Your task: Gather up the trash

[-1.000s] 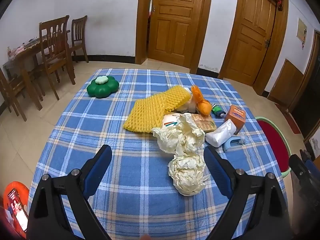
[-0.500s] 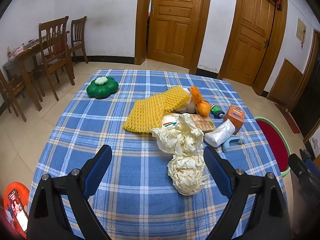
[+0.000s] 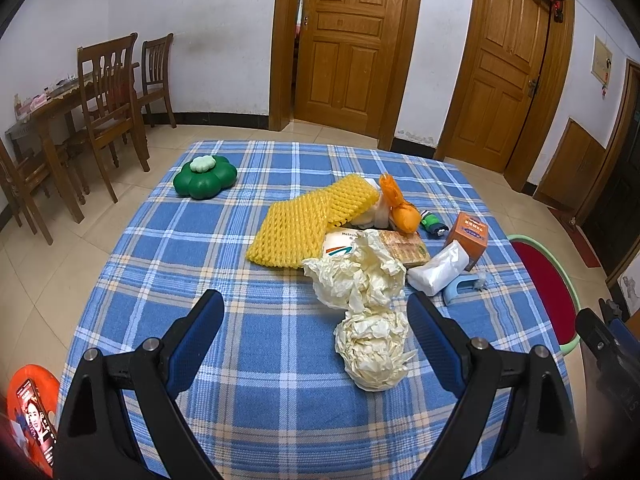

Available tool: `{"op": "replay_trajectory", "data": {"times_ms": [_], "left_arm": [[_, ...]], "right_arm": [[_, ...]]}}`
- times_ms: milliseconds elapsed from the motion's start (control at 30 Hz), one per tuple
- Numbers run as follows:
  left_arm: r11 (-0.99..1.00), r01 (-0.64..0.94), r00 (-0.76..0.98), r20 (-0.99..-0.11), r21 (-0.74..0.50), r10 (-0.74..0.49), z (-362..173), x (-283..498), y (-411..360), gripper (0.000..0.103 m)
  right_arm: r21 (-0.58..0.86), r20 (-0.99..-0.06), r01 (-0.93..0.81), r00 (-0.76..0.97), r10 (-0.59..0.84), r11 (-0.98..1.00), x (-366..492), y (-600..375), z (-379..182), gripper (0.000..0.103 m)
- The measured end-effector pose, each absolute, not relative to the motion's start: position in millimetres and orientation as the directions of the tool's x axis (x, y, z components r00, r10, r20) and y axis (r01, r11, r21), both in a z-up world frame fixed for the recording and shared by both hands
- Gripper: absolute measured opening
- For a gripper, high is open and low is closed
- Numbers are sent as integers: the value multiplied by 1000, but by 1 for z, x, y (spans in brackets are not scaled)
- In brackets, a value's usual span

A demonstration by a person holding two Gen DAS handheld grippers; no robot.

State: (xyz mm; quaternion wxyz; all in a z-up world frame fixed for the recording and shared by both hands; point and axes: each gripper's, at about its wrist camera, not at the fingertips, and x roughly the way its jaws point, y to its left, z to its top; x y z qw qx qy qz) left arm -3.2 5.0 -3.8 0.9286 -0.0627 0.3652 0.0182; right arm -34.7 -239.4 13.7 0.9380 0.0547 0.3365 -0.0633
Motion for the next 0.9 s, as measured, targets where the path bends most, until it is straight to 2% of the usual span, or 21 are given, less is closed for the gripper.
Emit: {"op": "replay_trajectory", "data": {"times_ms": [900], "left_arm": [[992, -76, 729, -684, -103, -15, -1, -1, 3, 92]], "right_arm": [[68, -640, 155, 765, -76, 986, -34, -240, 12, 103]]}}
